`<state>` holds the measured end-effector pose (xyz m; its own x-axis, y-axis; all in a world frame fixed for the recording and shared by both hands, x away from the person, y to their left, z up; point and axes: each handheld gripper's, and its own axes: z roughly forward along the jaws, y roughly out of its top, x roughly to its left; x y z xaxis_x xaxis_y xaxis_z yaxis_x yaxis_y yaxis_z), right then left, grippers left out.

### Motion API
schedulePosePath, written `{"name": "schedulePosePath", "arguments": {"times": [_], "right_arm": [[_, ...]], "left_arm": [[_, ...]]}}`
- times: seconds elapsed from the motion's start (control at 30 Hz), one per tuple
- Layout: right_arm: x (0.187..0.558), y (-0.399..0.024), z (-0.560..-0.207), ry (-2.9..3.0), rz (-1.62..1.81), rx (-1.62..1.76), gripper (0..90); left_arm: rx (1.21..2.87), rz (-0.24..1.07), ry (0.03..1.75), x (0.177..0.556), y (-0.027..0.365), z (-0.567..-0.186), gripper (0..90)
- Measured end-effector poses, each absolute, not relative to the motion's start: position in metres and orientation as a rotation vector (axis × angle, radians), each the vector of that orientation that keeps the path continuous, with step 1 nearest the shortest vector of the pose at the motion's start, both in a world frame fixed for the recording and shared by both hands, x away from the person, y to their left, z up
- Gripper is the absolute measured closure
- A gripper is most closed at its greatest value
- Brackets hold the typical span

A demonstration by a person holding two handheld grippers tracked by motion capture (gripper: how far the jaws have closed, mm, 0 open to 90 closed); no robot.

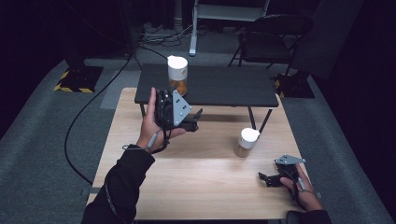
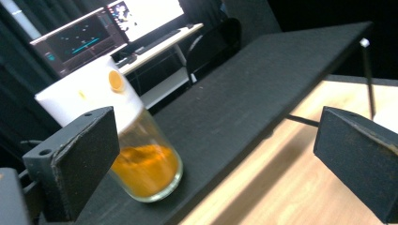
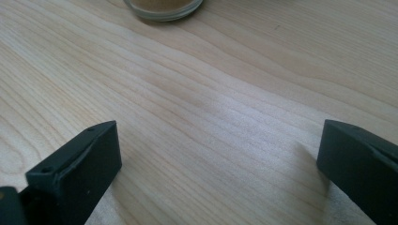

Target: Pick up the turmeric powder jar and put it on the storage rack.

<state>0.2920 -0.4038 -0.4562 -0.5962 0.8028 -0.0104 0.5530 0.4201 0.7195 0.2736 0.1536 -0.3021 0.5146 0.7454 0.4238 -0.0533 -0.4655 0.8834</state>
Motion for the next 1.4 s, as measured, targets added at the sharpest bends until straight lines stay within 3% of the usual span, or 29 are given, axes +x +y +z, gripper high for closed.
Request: {"name": "schedulePosePath", "arguments": {"times": [0.77,1.4], "right_arm": [[0.292,-0.404,-0.456,2.326,0.981,1.164,0.0],[0.292,-0.404,-0.456,2.325,0.981,1.164,0.0]], "left_arm": [[1.965,1.016,0.585,0.250,0.147,-0.360,0.7],[2.103,0.919,0.727,0.245,0.155,-0.412,1.2]]}}
